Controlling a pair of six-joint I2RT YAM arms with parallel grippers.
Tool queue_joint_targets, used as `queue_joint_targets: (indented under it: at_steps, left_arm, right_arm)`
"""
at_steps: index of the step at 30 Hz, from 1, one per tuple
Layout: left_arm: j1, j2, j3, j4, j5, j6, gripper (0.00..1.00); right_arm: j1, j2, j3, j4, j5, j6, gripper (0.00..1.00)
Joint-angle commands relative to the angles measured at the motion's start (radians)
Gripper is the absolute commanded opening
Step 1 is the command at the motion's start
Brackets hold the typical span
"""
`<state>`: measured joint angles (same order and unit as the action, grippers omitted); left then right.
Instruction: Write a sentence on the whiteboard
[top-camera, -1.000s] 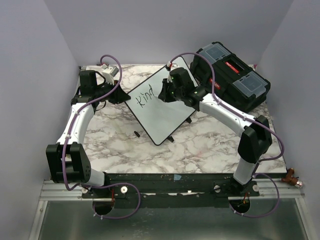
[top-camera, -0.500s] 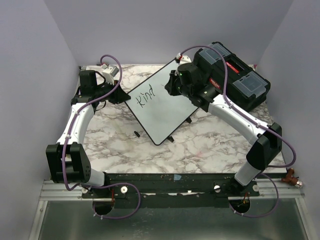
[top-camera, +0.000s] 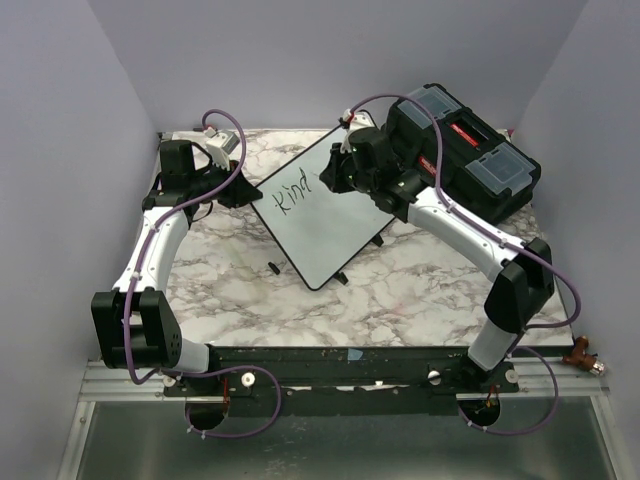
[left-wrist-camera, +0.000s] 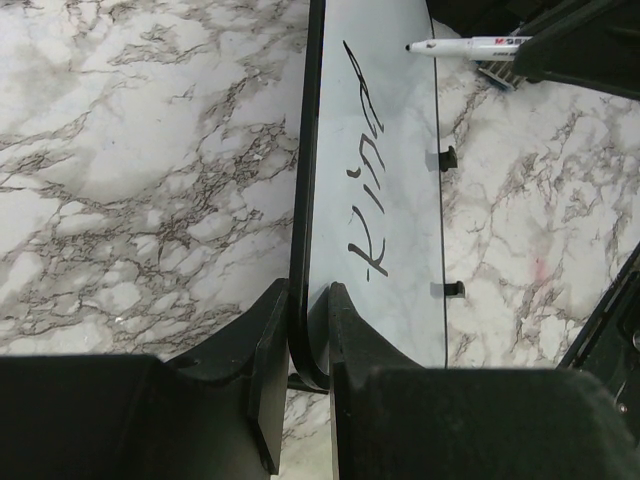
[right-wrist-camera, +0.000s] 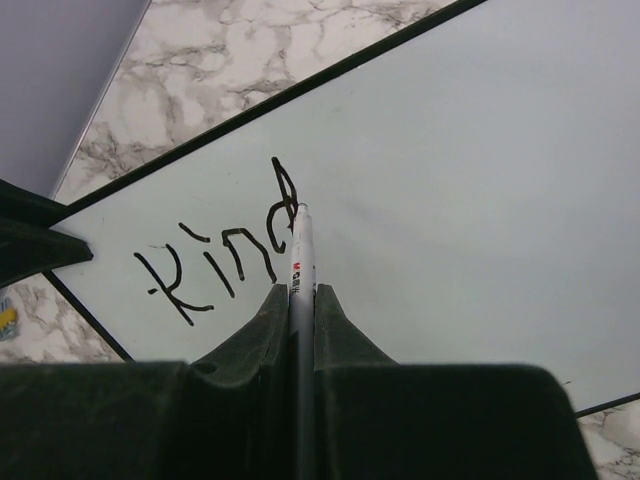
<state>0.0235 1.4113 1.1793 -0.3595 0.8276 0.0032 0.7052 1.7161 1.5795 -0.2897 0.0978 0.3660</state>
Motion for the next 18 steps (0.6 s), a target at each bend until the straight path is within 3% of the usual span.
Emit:
queue_joint_targets:
  at_steps: [1, 18]
  left_arm:
    - [-0.009, -0.028, 0.009, 0.042, -0.008, 0.081, 0.00]
    - [-0.014, -0.030, 0.011, 0.039, -0.008, 0.083, 0.00]
  right_arm:
    - [-0.004, 0.037, 0.038, 0.019, -0.044, -0.003, 0.01]
    - [-0.004, 0.093, 0.078, 0.012, 0.007, -0.011, 0.01]
